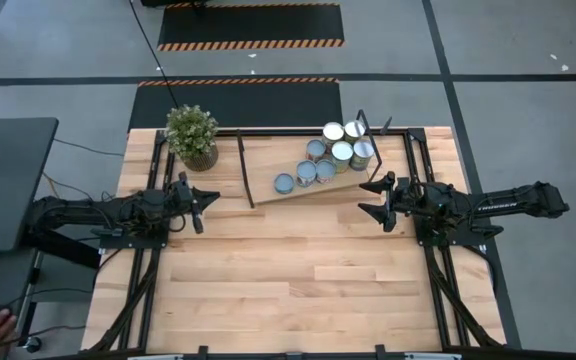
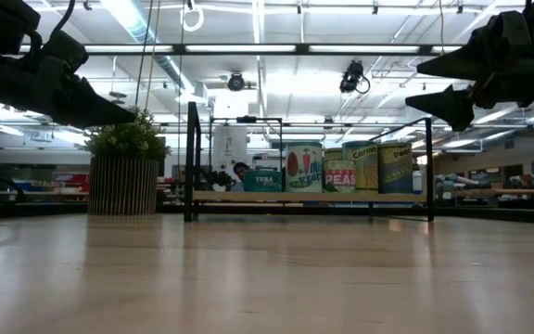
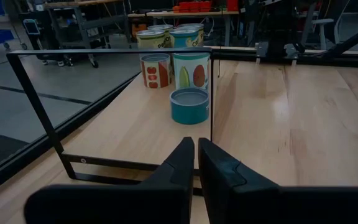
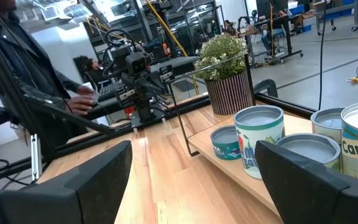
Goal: Pick and place cans onto a shelf
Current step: Return to Home Position
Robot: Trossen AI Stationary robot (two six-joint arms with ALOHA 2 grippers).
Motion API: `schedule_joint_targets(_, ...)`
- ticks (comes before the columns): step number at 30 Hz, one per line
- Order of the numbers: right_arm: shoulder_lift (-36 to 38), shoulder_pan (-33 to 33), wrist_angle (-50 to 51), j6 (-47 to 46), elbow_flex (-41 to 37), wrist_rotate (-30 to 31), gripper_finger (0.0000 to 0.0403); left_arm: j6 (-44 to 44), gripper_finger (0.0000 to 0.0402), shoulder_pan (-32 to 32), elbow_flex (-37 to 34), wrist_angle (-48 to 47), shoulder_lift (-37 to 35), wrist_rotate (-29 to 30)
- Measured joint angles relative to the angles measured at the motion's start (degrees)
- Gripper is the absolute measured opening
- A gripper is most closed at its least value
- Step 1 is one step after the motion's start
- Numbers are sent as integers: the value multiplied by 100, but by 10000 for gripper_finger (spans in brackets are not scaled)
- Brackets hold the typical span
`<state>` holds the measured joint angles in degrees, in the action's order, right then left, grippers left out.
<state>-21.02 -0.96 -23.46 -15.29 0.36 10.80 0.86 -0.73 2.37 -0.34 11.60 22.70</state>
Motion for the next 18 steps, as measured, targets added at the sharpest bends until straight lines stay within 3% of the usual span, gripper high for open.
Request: schedule_joint_targets(18,0,-1,0,0,0,1,348,-1,28,0,0,-2,0,0)
